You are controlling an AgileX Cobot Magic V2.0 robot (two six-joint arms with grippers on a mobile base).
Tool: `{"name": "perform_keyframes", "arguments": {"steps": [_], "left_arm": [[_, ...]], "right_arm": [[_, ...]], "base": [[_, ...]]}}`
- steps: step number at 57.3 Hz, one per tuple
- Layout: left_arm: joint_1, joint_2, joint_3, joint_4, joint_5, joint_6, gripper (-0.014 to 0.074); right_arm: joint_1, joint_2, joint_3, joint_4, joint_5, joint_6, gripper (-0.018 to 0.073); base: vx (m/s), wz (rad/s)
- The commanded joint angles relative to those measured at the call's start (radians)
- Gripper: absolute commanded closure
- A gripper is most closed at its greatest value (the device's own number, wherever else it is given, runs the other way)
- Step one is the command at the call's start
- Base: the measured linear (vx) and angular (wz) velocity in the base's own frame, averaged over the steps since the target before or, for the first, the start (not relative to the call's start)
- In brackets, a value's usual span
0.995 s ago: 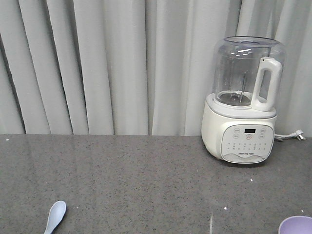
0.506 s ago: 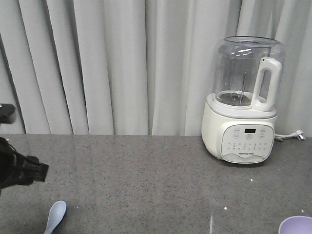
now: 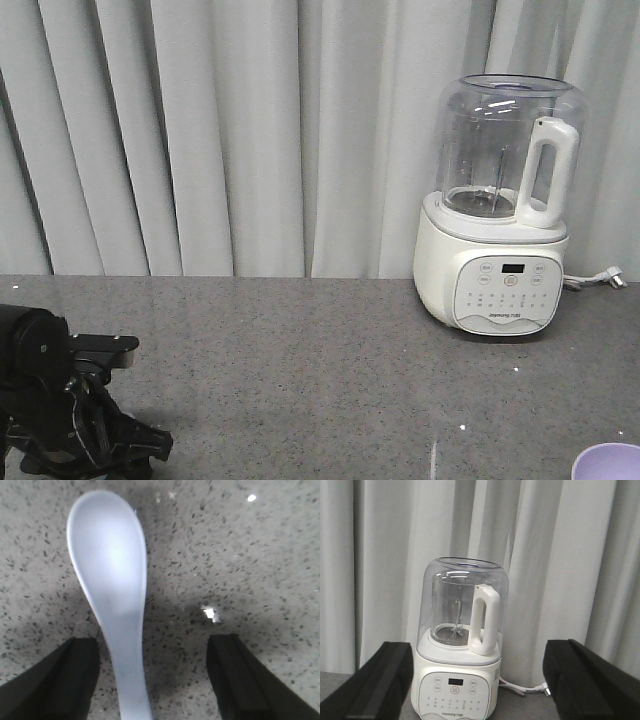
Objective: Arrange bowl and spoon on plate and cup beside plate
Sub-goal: 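Grasp the white spoon with left gripper, bowl rim with right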
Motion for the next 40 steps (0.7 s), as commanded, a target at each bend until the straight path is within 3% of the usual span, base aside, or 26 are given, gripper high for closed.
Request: {"name": "perform_keyframes", "arguments": {"steps": [1, 15, 24, 31, 40], "left_arm": [[-0.004, -0.033, -0.032, -0.005, -0.021, -0.026, 0.0043], [-0.004, -0.027, -0.032, 0.013, -0.020, -0.026, 0.0043], [-0.004, -0.009, -0.032, 0.040, 0.020, -0.028, 0.0090], [-0.004, 0.009, -0.032, 0.043, 0.051, -0.050, 0.0221], [-0.004, 0.013, -0.032, 0.042, 0.070, -0.030, 0.0569]], "right_arm": [[-0.003, 0.004, -0.032, -0.010, -0.081, -0.007, -0.0017], [-0.003, 0.004, -0.032, -0.010, -0.080, -0.007, -0.0017], [-0.003, 0.004, -0.032, -0.010, -0.079, -0.007, -0.0017], [-0.003, 0.004, -0.032, -0.010, -0.079, -0.007, -0.0017], [-0.003, 0.004, -0.032, -0.010, -0.076, -0.007, -0.0017]], "base": [[0.00, 0.00], [0.00, 0.00], [0.00, 0.00], [0.00, 0.00], [0.00, 0.00]]}}
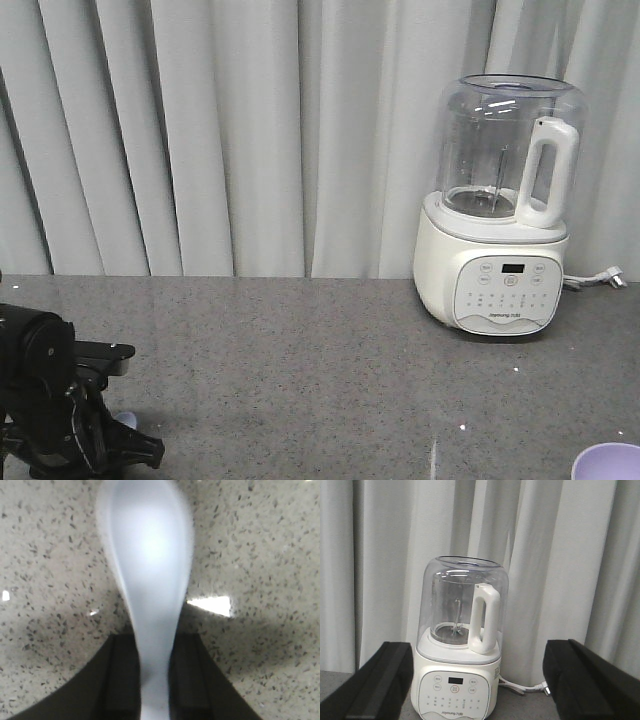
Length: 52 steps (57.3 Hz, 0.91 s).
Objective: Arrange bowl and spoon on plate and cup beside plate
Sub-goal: 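Grasp the white spoon with left gripper, bowl rim with right, then lift the spoon and the lavender bowl off the counter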
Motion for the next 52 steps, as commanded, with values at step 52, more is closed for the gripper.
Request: {"name": "perform_keyframes", "arguments": {"steps": [52], "left_arm": [[-0.010, -0.712, -0.022, -0.059, -0.100, 0.099, 0.0603]], "right_arm": [[-0.005, 0.370, -0.219, -0.262, 0.818, 0.333, 0.0022]], "base": [[0.00, 0.00]]}}
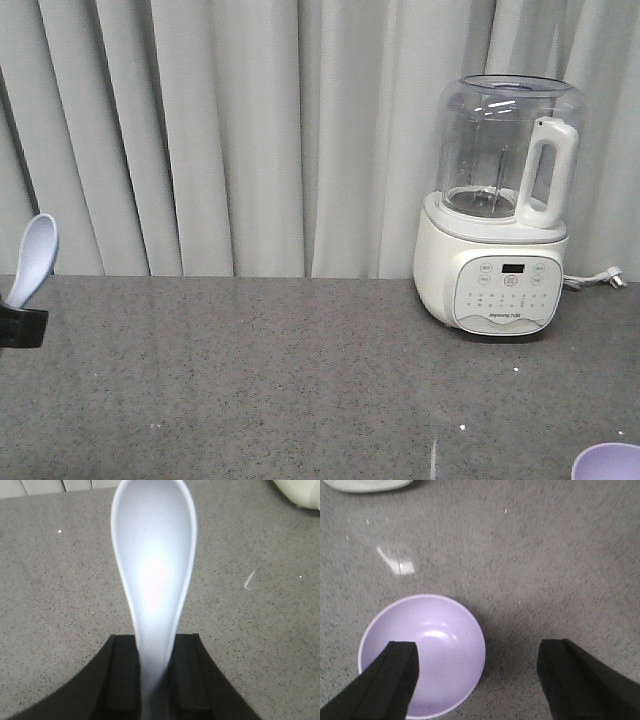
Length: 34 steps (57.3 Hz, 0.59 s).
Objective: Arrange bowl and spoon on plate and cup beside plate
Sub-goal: 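Lift the spoon and the lavender bowl off the counter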
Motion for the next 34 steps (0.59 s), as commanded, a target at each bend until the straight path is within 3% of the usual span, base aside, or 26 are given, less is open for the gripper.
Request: {"name": "perform_keyframes", "arguments": {"steps": [1, 11, 16, 26, 34], "left_arm": [[-0.007, -0.047, -0.027, -0.007, -0.053, 0.005, 0.0603], [-0.007, -0.051, -0.027, -0.009, -0.019, 0.020, 0.0603], [-0.007, -0.052, -0.027, -0.008, -0.007, 0.026, 0.0603], [-0.007, -0.052, -0.027, -0.006, -0.005, 0.026, 0.0603], [-0.007, -0.052, -0.027, -0.006, -0.002, 0.026, 0.0603]], "right_arm": [[-0.005, 0.042, 0.000, -0.021, -0.046, 0.004, 0.0022], [-0.006, 0.117, 0.065, -0.040, -0.072, 0.026, 0.0022], [-0.047, 0.154, 0.076, -0.023, -0.084, 0.024, 0.0022], [-0.188, 0.214, 0.076, 0.164, -0.139, -0.096, 0.0022], [-0.235, 0.270, 0.076, 0.274, -0.187, -0.143, 0.0034]], "base": [[0.00, 0.00], [0.00, 0.00], [0.00, 0.00], [0.00, 0.00], [0.00, 0.00]]}}
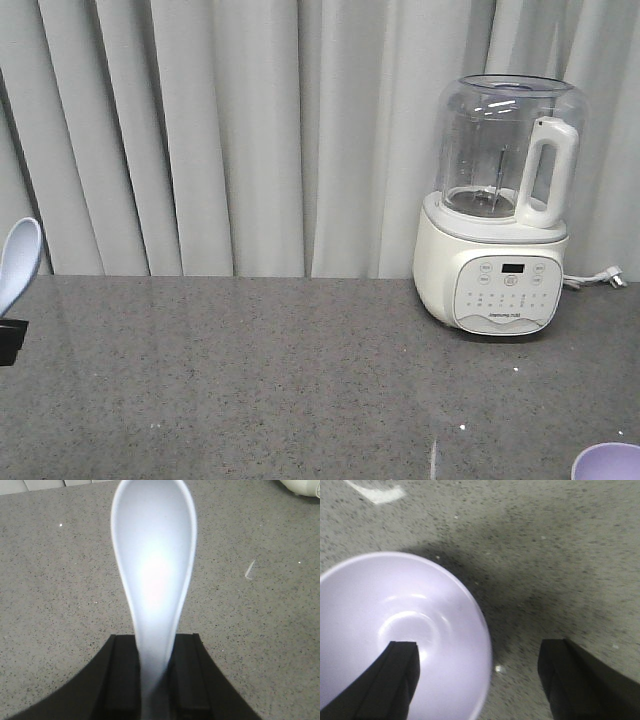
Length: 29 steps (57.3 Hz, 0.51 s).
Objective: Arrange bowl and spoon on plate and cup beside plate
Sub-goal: 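Lift the spoon and the lavender bowl off the counter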
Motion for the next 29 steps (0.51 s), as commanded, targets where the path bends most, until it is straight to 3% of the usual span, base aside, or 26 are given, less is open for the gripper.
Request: {"name": "perform_keyframes", "arguments": {"steps": [1, 19, 29], "left_arm": [[-0.007, -0.020, -0.027, -0.006, -0.057, 0.000, 0.0603], [-0.007, -0.020, -0.027, -0.006, -0.054, 0.000, 0.0603], [-0.007, -0.020, -0.027, -0.006, -0.054, 0.000, 0.0603]], "right_arm": [[-0.019, 0.016, -0.027, 0.041, -0.070, -0.035, 0.0036], [-0.018, 0.154, -0.027, 0.033, -0.113, -0.056, 0.0048], [-0.018, 0.193, -0.027, 0.040, -0.139, -0.064, 0.0122]], "base": [[0.00, 0.00], [0.00, 0.00], [0.00, 0.00]]}}
